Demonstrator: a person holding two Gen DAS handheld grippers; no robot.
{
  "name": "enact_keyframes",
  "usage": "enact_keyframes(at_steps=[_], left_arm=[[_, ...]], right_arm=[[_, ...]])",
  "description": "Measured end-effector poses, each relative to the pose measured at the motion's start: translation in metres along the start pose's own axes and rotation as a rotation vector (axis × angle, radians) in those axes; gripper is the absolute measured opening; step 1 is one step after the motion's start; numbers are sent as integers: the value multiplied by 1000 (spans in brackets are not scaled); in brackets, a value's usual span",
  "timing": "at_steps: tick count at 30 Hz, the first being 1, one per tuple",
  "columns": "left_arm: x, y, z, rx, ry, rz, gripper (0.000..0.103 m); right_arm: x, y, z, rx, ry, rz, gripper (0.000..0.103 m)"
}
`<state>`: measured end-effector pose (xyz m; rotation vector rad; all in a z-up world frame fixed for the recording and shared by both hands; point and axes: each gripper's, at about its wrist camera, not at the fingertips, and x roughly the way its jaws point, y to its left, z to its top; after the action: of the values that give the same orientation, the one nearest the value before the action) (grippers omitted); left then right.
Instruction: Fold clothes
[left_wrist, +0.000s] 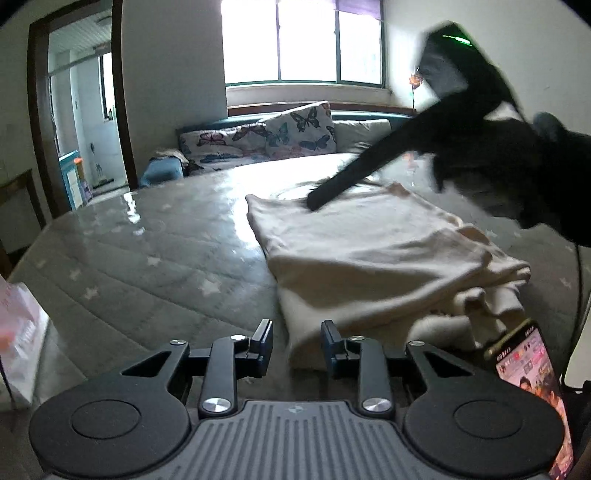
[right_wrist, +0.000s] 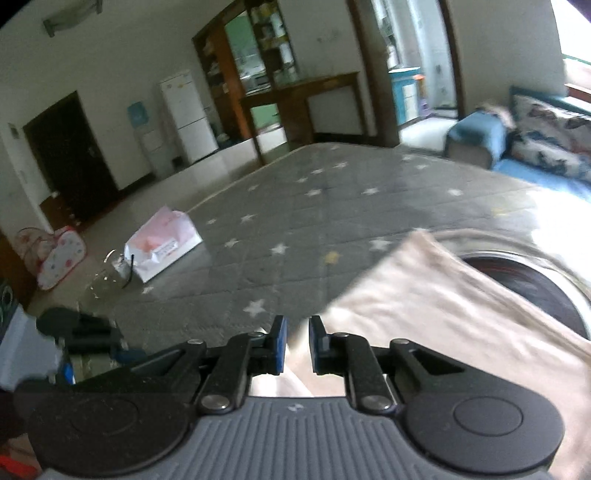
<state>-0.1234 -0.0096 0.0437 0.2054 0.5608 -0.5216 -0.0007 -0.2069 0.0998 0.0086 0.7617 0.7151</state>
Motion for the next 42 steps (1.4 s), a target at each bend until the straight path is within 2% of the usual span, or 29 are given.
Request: enact_keyframes(at_steps=[4, 8, 13, 14, 16, 21, 24, 27, 29, 32, 34, 39, 42], left_arm=[[1, -5, 16, 9, -43, -25, 31], [23, -12, 31, 26, -67, -67, 31], [62, -5, 32, 12, 4, -55, 31], [69, 0, 29, 1, 35, -42, 31], [71, 12, 22, -34, 46, -53, 34], [58, 19, 22, -33, 45, -22, 33], [50, 9, 28, -5, 6, -38, 33], [54, -3, 36, 15, -13, -72, 33], [62, -8, 35, 29, 5, -71, 33], [70, -9, 29, 44, 35, -65, 33], [69, -6, 26, 43, 41, -60, 33], [68, -1, 20, 52, 51, -36, 33], [62, -5, 24, 54, 41, -34, 33]], right_arm=[[-26, -5, -26, 33, -6, -57, 13], [-34, -6, -55, 69, 5, -89, 13], [-37, -9, -84, 130, 22, -112, 13], [-38, -11, -88, 137, 29, -129, 13], [-43, -11, -97, 128, 25, -172, 13], [-63, -13, -105, 146, -33, -216, 14], [-69, -10, -105, 142, -77, -266, 26], [-68, -11, -106, 147, -100, -313, 27], [-64, -14, -109, 159, -102, -332, 27], [-57, -18, -115, 177, -91, -333, 24], [-59, -19, -119, 194, -99, -353, 7], [-63, -20, -124, 211, -116, -405, 4], [-66, -22, -124, 226, -128, -409, 7]])
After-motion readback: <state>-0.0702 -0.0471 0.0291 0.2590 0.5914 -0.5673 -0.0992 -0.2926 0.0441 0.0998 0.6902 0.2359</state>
